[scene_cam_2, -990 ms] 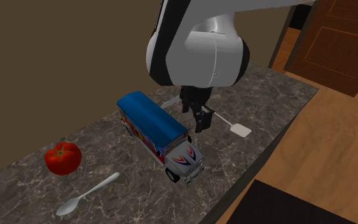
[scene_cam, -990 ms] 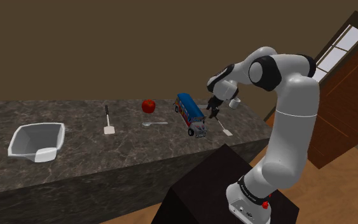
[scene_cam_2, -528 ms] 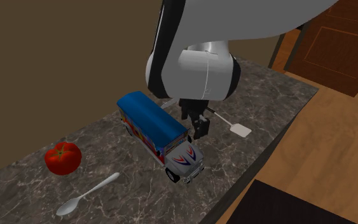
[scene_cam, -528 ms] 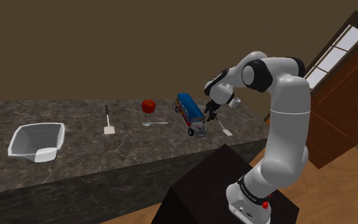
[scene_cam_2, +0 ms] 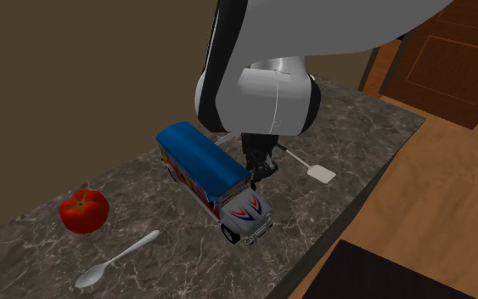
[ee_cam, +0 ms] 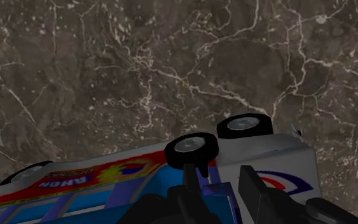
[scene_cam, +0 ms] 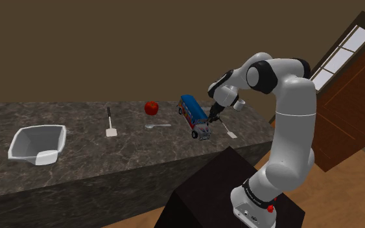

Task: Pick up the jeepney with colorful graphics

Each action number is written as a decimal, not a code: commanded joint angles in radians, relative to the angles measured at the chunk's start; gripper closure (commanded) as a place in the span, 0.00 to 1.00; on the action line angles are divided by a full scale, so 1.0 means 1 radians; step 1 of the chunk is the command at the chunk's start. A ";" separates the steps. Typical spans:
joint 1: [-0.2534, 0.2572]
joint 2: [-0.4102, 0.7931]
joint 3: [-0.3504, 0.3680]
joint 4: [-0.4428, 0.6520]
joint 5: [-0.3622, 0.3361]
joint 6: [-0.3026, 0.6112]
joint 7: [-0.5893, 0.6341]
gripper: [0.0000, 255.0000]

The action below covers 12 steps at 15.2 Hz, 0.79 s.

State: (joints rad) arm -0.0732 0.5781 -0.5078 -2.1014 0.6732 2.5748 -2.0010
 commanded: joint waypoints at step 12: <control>0.059 -0.101 -0.078 -0.023 -0.095 -0.069 0.070 1.00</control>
State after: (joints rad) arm -0.0228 0.4911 -0.5751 -2.1236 0.5909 2.5133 -1.9428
